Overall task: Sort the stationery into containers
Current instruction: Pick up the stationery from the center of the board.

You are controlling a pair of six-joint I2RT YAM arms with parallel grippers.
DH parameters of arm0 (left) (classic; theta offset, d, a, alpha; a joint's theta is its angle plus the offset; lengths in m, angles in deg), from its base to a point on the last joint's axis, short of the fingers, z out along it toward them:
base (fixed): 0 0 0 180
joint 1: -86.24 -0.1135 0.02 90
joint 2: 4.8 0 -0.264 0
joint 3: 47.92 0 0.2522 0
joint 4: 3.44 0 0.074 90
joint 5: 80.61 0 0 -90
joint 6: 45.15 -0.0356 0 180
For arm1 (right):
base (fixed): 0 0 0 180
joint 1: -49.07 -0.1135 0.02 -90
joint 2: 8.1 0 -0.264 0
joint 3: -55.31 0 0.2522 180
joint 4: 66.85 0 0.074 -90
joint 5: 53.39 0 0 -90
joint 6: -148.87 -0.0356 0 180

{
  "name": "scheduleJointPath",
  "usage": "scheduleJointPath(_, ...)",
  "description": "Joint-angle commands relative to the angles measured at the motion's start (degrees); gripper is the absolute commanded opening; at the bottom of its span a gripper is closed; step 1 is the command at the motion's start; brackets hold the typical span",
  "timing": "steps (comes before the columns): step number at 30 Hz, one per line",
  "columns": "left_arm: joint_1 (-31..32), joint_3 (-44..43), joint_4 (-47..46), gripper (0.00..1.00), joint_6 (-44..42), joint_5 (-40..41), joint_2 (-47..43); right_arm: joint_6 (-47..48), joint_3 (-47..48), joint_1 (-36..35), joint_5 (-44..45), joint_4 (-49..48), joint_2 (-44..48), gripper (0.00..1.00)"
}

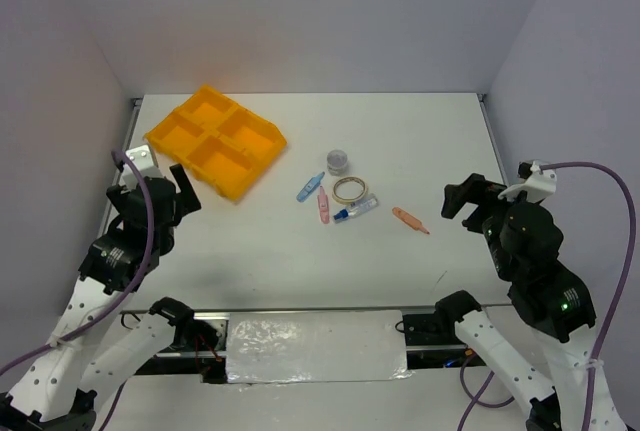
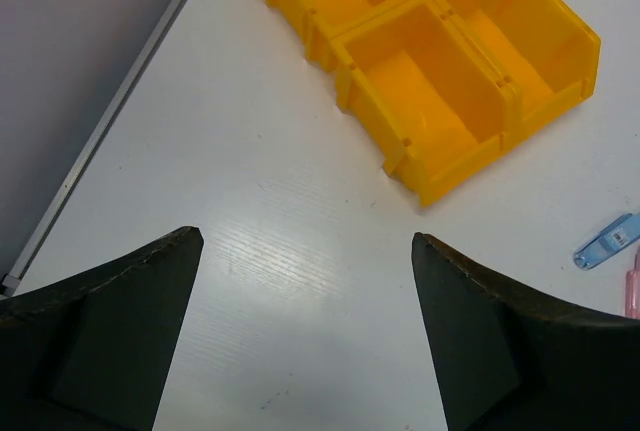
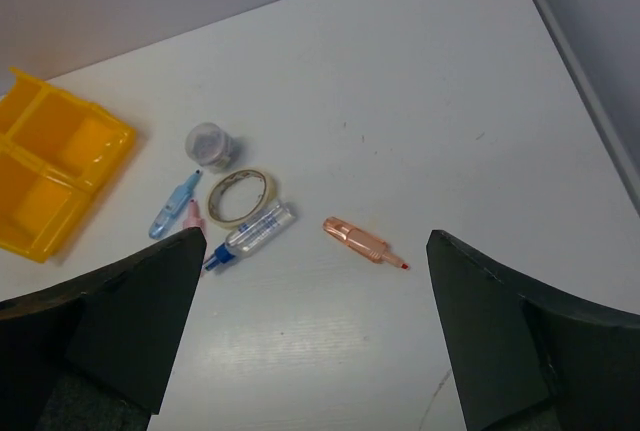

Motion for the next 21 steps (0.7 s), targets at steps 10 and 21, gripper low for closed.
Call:
scheduleJointPath(10, -0.2, -0.8, -0.6, 0.99, -0.9, 2.1, 1.0, -1.0, -2.2, -0.3, 1.3, -1.8, -0.9, 1.00)
scheduleJointPath(21, -1.5, -0.6, -1.0, 0.99, -1.0, 1.1, 1.3, 0.3, -6.9, -0.3, -11.7, -13.0, -15.3, 1.00)
